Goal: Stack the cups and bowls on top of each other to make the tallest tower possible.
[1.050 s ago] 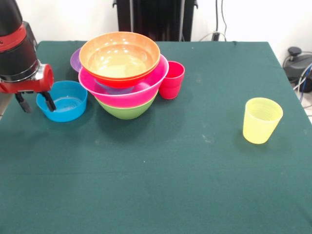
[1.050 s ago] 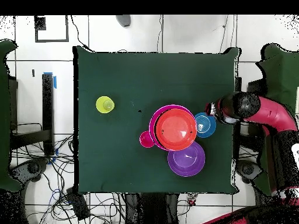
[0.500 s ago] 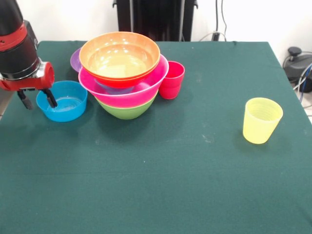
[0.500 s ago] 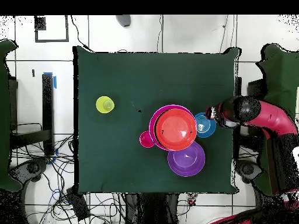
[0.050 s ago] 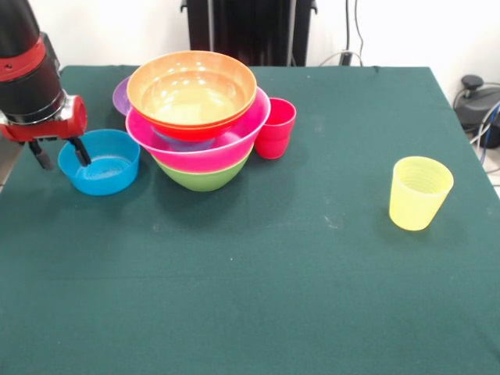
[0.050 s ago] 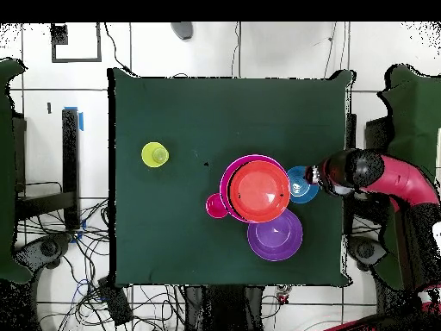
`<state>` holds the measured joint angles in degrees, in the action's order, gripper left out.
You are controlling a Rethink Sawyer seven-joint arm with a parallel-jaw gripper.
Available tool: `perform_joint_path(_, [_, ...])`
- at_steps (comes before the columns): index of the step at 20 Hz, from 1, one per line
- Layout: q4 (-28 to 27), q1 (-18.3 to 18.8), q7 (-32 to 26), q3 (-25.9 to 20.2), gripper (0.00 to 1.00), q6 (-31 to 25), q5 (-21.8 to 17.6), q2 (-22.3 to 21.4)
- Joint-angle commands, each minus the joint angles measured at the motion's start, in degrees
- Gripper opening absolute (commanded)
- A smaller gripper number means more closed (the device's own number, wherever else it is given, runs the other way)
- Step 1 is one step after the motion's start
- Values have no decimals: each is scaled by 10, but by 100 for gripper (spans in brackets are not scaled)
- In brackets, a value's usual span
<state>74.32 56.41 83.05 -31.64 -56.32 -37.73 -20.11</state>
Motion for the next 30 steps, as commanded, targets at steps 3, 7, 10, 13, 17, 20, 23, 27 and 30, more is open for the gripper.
perform_joint_path(3, [23,-10,-217,-17,100,-8,-53,31])
perform_joint_path(7, [19,-12,-213,-15,100,-6,-58,35])
perform_joint_path(10, [13,-16,-206,-10,100,-2,-62,40])
perform_joint_path(13, [8,-20,-198,-6,100,5,-66,47])
perform_joint_path(17, [8,-23,-194,-3,100,9,-71,49])
perform_joint_path(20, [10,-24,-188,-1,100,14,-73,50])
perform_joint_path(23, [10,-27,-181,2,100,18,-76,51])
perform_joint_path(27, [12,-30,-176,5,100,24,-80,54])
perform_joint_path(30, [15,-31,-174,6,100,26,-81,52])
